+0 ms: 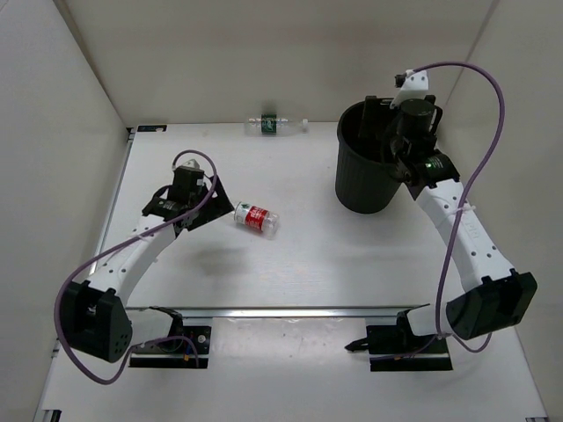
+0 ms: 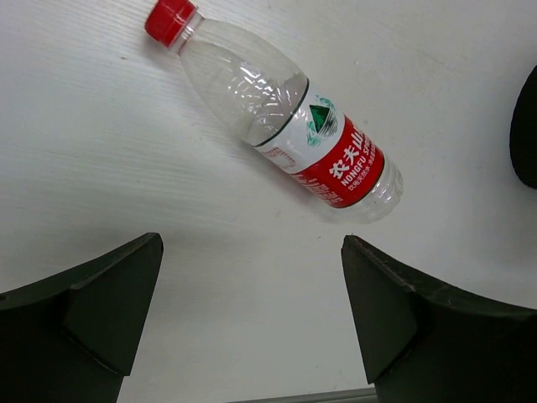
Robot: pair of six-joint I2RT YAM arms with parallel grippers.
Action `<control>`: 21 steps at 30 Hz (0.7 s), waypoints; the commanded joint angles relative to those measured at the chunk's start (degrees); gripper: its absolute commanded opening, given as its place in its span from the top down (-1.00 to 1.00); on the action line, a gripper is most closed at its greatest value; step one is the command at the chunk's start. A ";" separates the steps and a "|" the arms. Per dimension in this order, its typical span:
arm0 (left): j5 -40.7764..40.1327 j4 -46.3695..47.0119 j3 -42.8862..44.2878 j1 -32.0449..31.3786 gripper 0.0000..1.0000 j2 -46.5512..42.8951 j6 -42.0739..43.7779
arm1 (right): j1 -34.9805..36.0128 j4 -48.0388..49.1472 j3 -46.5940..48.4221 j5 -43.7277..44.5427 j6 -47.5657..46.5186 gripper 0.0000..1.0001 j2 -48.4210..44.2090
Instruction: Put the plastic bottles in the bin
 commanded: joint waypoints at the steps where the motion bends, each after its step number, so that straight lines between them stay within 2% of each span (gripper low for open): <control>1: -1.06 -0.26 -0.89 1.43 -0.97 -3.61 -0.33 | 4.08 2.07 2.04 -0.37 -4.06 -0.98 -3.06; 5: -1.76 -1.40 -1.32 2.75 -0.95 -5.19 0.55 | 12.24 3.13 -0.43 0.16 -7.05 -0.98 -3.77; 7: -2.20 -2.27 -0.28 5.19 -0.98 -5.02 2.22 | 18.56 -0.03 0.27 -0.19 -9.76 -0.98 -1.15; 10: -4.48 -6.05 4.98 6.70 -0.97 -3.44 5.73 | 24.37 -4.33 0.79 -3.43 -14.42 -1.00 4.55; 13: -4.93 -7.82 7.19 7.84 -0.97 -3.17 7.50 | 26.76 -6.63 2.03 -9.49 -14.62 -0.99 10.80; 14: -3.62 -7.99 6.76 8.63 -0.97 -3.26 7.50 | 26.94 -6.54 2.03 -14.03 -14.87 -1.00 13.08; 16: -2.21 -7.73 5.19 9.16 -0.98 -4.22 7.50 | 26.68 -4.88 1.94 -24.57 -14.70 -0.98 15.64; 19: -2.20 -7.47 1.59 8.99 -0.98 -6.41 7.15 | 26.59 -2.86 1.76 -35.48 -14.96 -0.98 20.46; 21: -2.81 -8.43 -1.57 9.43 -0.97 -9.13 7.06 | 27.46 -4.68 3.78 -37.80 -15.23 -0.98 25.47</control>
